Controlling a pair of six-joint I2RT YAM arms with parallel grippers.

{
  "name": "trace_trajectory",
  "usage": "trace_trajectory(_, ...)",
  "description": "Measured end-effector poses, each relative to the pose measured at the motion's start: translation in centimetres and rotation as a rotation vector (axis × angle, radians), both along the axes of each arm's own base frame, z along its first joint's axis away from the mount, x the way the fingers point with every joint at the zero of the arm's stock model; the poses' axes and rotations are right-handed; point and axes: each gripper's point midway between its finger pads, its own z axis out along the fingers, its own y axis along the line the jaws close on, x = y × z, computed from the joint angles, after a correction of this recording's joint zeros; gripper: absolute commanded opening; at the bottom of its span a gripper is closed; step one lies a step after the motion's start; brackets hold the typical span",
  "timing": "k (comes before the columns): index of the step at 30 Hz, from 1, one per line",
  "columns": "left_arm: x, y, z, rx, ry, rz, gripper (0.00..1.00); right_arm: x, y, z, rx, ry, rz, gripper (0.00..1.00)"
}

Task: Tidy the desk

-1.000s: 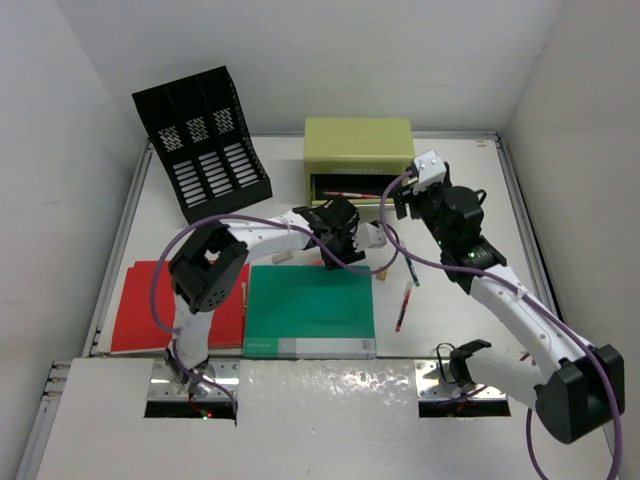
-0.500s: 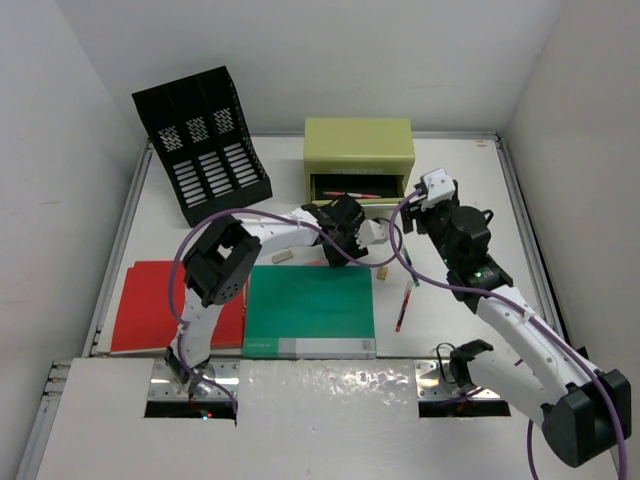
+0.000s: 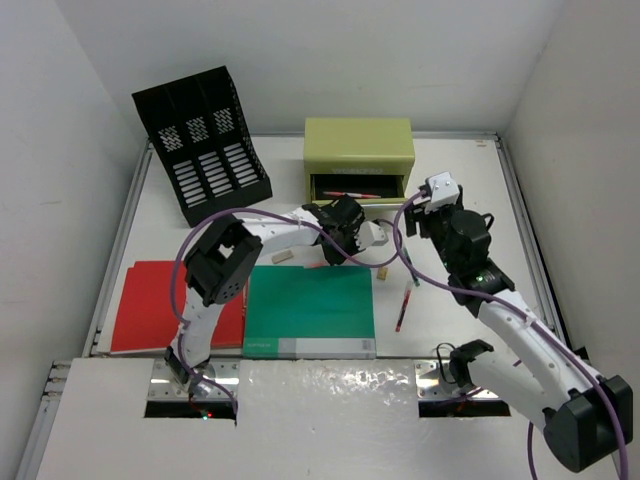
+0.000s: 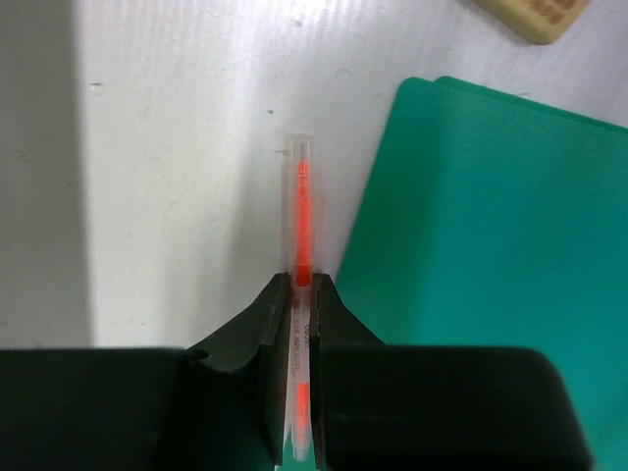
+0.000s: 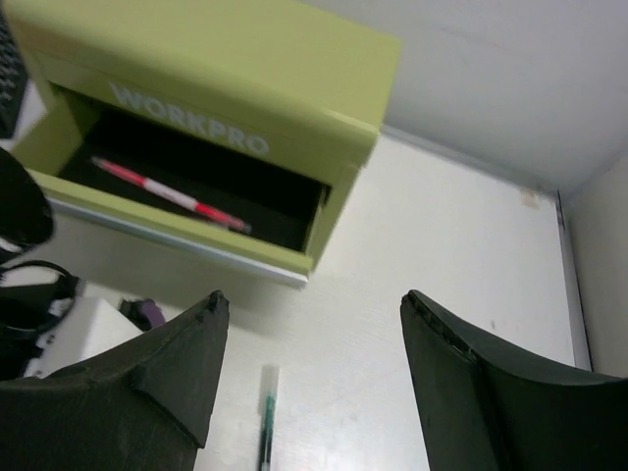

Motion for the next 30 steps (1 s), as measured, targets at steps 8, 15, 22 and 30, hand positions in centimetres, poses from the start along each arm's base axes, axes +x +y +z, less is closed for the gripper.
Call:
trace_trajectory(8,-1.7,0.1,4.3,-0.078,0.001,-0.010,0.00,0.3,-7.0,-2.7,0.136,0.140,-0.310,0.67)
trace_trajectory(15,-2.3,-1.0,19.3,-0.361,-0.187,-0.036,0.00,0.2,-8.3,-3.8,0.219,0.173,-0.378,0.68)
trace_trajectory(22,1.7,-2.2,28.7,-0.454,-0.430,-0.005,0.00,0.8,-6.9,-8.3,0.242,0.334,-0.330,0.68)
trace_trajectory(30,9.0,-5.1,19.3,-0.227,-0.463,0.032,0.00,0.0,-4.9,-13.1,0.289,0.489,-0.266,0.66)
